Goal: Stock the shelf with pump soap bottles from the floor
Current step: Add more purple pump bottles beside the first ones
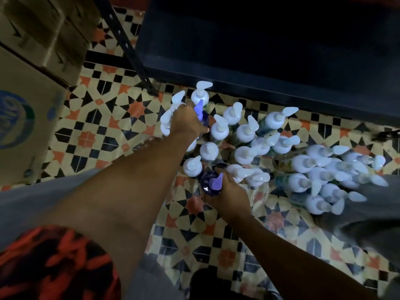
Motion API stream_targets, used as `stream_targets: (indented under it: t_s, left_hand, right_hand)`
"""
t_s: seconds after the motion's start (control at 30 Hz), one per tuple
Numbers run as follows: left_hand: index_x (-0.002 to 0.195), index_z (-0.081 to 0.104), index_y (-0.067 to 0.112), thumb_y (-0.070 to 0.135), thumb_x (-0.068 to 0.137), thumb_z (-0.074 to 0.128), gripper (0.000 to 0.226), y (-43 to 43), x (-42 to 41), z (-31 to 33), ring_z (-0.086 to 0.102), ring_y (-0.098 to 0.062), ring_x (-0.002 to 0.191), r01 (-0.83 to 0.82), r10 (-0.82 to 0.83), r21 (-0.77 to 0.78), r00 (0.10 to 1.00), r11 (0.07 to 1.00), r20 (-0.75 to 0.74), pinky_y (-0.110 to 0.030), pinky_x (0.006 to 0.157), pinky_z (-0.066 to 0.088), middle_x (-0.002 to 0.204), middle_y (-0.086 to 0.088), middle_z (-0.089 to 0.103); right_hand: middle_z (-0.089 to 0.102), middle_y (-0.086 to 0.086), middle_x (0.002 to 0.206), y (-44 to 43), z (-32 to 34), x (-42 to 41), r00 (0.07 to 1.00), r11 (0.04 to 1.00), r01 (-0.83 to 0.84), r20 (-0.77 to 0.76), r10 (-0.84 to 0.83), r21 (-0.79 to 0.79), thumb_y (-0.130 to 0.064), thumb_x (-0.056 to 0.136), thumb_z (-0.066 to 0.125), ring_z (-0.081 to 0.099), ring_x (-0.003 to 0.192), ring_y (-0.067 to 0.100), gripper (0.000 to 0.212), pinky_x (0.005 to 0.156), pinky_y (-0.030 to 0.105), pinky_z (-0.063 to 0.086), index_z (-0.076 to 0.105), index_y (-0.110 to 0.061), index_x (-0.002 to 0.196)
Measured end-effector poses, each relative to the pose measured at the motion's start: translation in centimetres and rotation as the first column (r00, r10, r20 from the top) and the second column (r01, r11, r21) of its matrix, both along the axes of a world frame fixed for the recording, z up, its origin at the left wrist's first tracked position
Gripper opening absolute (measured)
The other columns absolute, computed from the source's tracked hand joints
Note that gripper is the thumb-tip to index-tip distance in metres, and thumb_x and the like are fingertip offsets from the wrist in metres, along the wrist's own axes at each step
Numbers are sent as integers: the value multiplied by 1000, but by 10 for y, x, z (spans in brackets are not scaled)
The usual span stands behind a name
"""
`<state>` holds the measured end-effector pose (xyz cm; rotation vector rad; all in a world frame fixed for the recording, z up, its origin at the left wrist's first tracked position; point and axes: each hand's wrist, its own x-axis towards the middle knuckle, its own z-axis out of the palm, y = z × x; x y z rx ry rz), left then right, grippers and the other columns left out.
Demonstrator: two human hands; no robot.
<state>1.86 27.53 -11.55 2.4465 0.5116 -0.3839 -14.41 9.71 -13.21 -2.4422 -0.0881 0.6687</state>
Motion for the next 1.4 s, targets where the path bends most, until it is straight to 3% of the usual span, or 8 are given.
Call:
stream_targets:
  t_s: [0.17, 0.33, 0.47, 0.6, 0.8, 0.9, 1.17, 1.4]
  left_hand:
    - [105, 60, 10, 28, 72, 83, 44, -13, -11, 15, 64, -28, 82, -5, -1, 54, 995, 999, 104, -33, 69, 50, 81, -5, 62]
    - [96, 59, 9, 29, 63, 83, 46, -13, -14, 69, 59, -25, 84, 14, -24, 68, 988, 998, 151, -29, 66, 44, 75, 2, 53]
    - [126, 61, 14, 43, 50, 82, 84, -3, -21, 133, 64, -28, 98, 55, -69, 69, 973, 996, 221, -39, 84, 56, 103, -5, 68]
    - [143, 51, 26, 42, 58, 83, 92, -3, -33, 210, 64, -20, 100, 100, -73, -51, 924, 994, 376, -31, 90, 52, 106, 4, 69]
    - [96, 70, 9, 27, 64, 90, 42, -36, -50, 296, 69, -5, 73, 133, 65, -359, 870, 924, 489, -24, 77, 57, 84, 3, 74]
    - [100, 72, 13, 21, 66, 91, 40, -54, -57, 316, 69, -4, 76, 162, 162, -567, 864, 808, 477, -25, 81, 57, 89, 2, 75]
    - [105, 72, 11, 37, 72, 83, 43, -120, -62, 341, 67, -24, 77, 80, 383, -956, 904, 283, 189, -39, 79, 58, 88, -9, 72]
    - [105, 66, 11, 60, 91, 60, 52, -156, -59, 338, 65, -23, 71, 0, 179, -992, 984, 126, 22, -36, 63, 58, 86, -11, 64]
  right_hand:
    - [61, 0, 127, -10, 29, -4, 999, 999, -40, 34, 40, 5, -43, 78, 80, 64, 103, 31, 72, 75, 41, 53, 49, -21, 139]
    - [64, -9, 104, -29, 70, -1, 999, 997, -51, 18, 50, 65, -50, 67, 81, 64, 90, 21, 59, 69, 36, 51, 50, -29, 112]
    - [65, -19, 90, -49, 123, 9, 997, 984, -41, 67, 29, 176, -62, 61, 75, 62, 83, 4, 51, 66, 23, 44, 55, -36, 100]
    - [71, -14, 100, -80, 178, 23, 985, 942, 54, 135, -104, 330, -45, 59, 90, 68, 92, 6, 51, 82, 36, 57, 60, -43, 101]
    - [73, -4, 97, -128, 282, 53, 926, 751, 161, 166, -340, 641, -9, 75, 89, 70, 83, 2, 46, 75, 20, 55, 64, -23, 111]
    - [72, -3, 102, -144, 327, 69, 889, 623, 222, 107, -446, 750, -12, 78, 85, 71, 80, 0, 50, 67, 16, 54, 60, -17, 120]
    - [72, 13, 93, -175, 367, 89, 866, 317, 425, -280, -414, 848, -48, 70, 78, 70, 78, 26, 56, 74, 41, 58, 70, -8, 108]
    - [65, 16, 103, -177, 346, 101, 845, 127, 498, -446, -295, 858, -61, 81, 71, 62, 96, 35, 59, 92, 54, 54, 66, -13, 116]
